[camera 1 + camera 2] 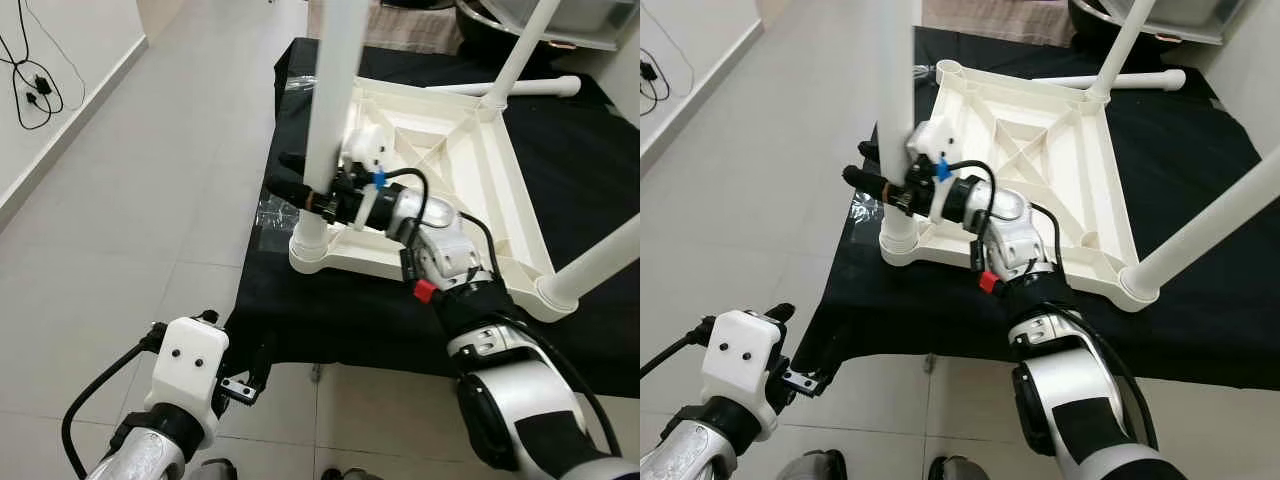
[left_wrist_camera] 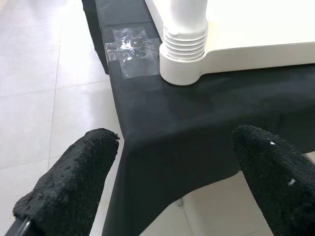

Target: Building children table

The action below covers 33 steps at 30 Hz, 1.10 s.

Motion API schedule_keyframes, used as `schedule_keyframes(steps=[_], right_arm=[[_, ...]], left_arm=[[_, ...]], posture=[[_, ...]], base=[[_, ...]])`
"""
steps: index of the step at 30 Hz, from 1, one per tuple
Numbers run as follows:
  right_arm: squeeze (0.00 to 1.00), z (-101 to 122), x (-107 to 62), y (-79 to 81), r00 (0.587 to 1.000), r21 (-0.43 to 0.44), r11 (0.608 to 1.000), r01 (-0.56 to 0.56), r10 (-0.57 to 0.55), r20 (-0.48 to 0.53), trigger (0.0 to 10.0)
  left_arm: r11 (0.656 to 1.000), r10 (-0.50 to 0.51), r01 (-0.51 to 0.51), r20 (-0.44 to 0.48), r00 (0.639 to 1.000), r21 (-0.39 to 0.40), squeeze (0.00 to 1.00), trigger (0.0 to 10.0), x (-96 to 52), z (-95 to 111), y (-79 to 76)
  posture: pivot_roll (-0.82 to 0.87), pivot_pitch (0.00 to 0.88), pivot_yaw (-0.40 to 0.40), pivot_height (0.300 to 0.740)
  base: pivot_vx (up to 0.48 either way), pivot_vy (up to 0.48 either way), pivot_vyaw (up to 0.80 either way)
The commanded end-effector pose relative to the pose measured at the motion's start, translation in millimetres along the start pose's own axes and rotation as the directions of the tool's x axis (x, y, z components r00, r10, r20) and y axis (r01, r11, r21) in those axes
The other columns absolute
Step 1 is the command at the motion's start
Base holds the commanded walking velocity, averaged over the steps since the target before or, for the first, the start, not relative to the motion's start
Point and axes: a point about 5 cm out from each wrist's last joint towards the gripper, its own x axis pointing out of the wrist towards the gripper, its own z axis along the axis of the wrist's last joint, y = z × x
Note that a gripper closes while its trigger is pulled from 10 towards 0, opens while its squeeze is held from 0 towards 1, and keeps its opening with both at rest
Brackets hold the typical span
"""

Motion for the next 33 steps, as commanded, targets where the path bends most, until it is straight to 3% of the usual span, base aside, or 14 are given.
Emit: schedule_keyframes(steps=[1, 3, 8, 11, 15, 18, 20, 22, 29, 30, 33], right_arm=[[0.00, -33, -8.9, -2.0, 0.984, 0.077, 0.991, 0.109, -0.097, -0.151, 10.0], [0.00, -32, -8.3, -6.8, 0.963, 0.094, 0.968, 0.233, -0.216, -0.159, 10.0], [0.00, -32, -7.8, -9.7, 0.922, 0.172, 0.910, 0.377, -0.350, -0.166, 10.0], [0.00, -32, -9.1, -10.7, 0.873, 0.211, 0.849, 0.485, -0.454, -0.177, 10.0], [0.00, -37, -14.4, -10.1, 0.781, 0.253, 0.739, 0.624, -0.594, -0.193, 10.0], [0.00, -37, -16.0, -10.2, 0.753, 0.236, 0.715, 0.658, -0.631, -0.189, 10.0], [0.00, -38, -17.3, -8.6, 0.701, 0.217, 0.666, 0.713, -0.686, -0.196, 10.0], [0.00, -38, -17.2, -7.5, 0.679, 0.215, 0.645, 0.733, -0.709, -0.189, 10.0], [0.00, -31, -4.4, 8.8, 0.630, 0.161, 0.610, 0.776, -0.759, -0.161, 10.0], [0.00, -31, 0.4, 14.4, 0.591, 0.135, 0.576, 0.807, -0.787, -0.178, 10.0], [0.00, -32, 1.0, 15.8, 0.570, 0.132, 0.555, 0.821, -0.800, -0.188, 10.0]], left_arm=[[1.000, -0.001, 0.000, -0.012, 1.000, -0.003, 0.00, 10.0, -0.1, -4, -1.0], [1.000, 0.002, -0.002, -0.011, 1.000, -0.002, 0.00, 10.0, -0.1, -4, -0.3], [1.000, 0.005, -0.005, -0.010, 1.000, 0.002, 0.00, 10.0, 0.3, -4, 1.3], [1.000, 0.006, -0.006, -0.008, 1.000, 0.010, 0.00, 10.0, 1.6, -4, 2.7], [1.000, 0.005, -0.005, -0.005, 1.000, 0.009, 0.00, 10.0, 2.8, -5, 3.3], [1.000, 0.004, -0.004, -0.005, 1.000, 0.011, 0.00, 10.0, 3.1, -5, 3.3], [1.000, 0.007, -0.007, -0.004, 1.000, 0.011, 0.00, 10.0, 3.4, -5, 3.5], [1.000, 0.007, -0.007, -0.004, 1.000, 0.010, 0.00, 10.0, 3.4, -5, 3.3], [1.000, 0.007, -0.007, -0.005, 1.000, 0.012, 0.00, 10.0, 3.0, -6, 4.1], [1.000, 0.008, -0.008, -0.004, 1.000, 0.014, 0.00, 10.0, 3.0, -6, 4.8], [1.000, 0.008, -0.008, -0.003, 1.000, 0.014, 0.00, 10.0, 3.1, -6, 4.8]], posture=[[0.15, 0.206, -0.137, 0.740], [0.15, 0.211, -0.141, 0.740], [0.15, 0.213, -0.140, 0.740], [0.15, 0.215, -0.136, 0.740], [0.15, 0.212, -0.133, 0.740], [0.15, 0.213, -0.134, 0.740], [0.15, 0.212, -0.134, 0.740], [0.15, 0.214, -0.136, 0.740], [0.15, 0.212, -0.138, 0.740], [0.15, 0.212, -0.139, 0.740], [0.15, 0.212, -0.139, 0.740]], base=[[0.000, 0.000, 0.00], [0.000, 0.000, 0.00], [0.000, 0.000, 0.00], [0.000, 0.000, 0.00], [0.000, 0.000, 0.00], [0.000, 0.000, 0.00], [0.000, 0.000, 0.00], [0.000, 0.000, 0.00], [0.000, 0.000, 0.00], [0.000, 0.000, 0.00], [0.000, 0.000, 0.00]])
